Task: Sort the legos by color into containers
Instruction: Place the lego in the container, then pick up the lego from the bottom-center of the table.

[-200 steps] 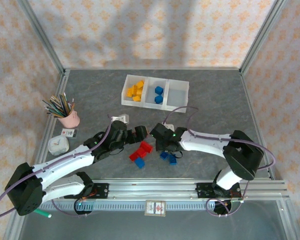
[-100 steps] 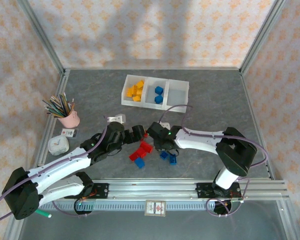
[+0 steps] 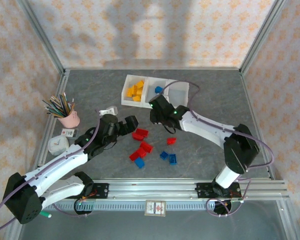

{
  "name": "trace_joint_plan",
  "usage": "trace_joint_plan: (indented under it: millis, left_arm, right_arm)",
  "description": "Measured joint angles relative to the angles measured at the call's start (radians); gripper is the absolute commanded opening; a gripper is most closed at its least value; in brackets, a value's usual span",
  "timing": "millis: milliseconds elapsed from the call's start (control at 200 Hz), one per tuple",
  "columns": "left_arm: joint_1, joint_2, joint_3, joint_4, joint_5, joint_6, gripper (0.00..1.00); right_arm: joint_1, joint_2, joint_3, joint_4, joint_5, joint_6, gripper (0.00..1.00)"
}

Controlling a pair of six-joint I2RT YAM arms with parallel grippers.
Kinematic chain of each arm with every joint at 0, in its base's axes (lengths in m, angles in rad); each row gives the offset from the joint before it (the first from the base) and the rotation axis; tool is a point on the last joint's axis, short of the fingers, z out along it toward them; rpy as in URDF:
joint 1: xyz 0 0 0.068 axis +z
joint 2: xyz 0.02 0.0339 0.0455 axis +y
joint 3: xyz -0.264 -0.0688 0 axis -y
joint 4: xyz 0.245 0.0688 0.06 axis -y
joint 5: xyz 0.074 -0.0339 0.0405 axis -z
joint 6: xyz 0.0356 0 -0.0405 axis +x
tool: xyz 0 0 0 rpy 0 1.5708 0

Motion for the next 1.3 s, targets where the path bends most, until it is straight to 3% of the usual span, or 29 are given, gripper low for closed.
trace_joint_plan:
  millis: [355, 445, 581, 691, 836, 1076, 1296]
  left_arm:
    - [0.138, 0.098, 0.067, 0.030, 0.008, 0.058, 0.99]
    - [0.151, 0.122, 0.074, 0.048, 0.017, 0.070, 0.99]
    - [0.163, 0.154, 0.081, 0.063, 0.032, 0.072, 0.99]
    - [0.165, 0.177, 0.102, 0.063, 0.047, 0.080, 0.99]
    - [0.164, 0.178, 0.117, 0.067, 0.061, 0.093, 0.99]
    - [0.152, 0.152, 0.117, 0.067, 0.112, 0.096, 0.99]
    - [0.022, 0.098, 0.085, 0.066, 0.114, 0.089, 0.99]
  right_arm:
    - [-0.182, 0.396, 0.431, 0.061, -0.072, -0.084, 0.27]
    - [-0.203, 0.474, 0.526, 0.061, -0.082, -0.093, 0.32]
    - [-0.225, 0.580, 0.664, 0.027, -0.084, -0.112, 0.48]
    - [-0.233, 0.601, 0.694, 0.004, -0.082, -0.134, 0.54]
    - [-0.231, 0.541, 0.627, 0.002, -0.084, -0.146, 0.59]
    - [-0.205, 0.184, 0.239, 0.016, -0.078, -0.130, 0.67]
    - [-0.119, -0.071, -0.040, -0.007, -0.039, -0.094, 0.73]
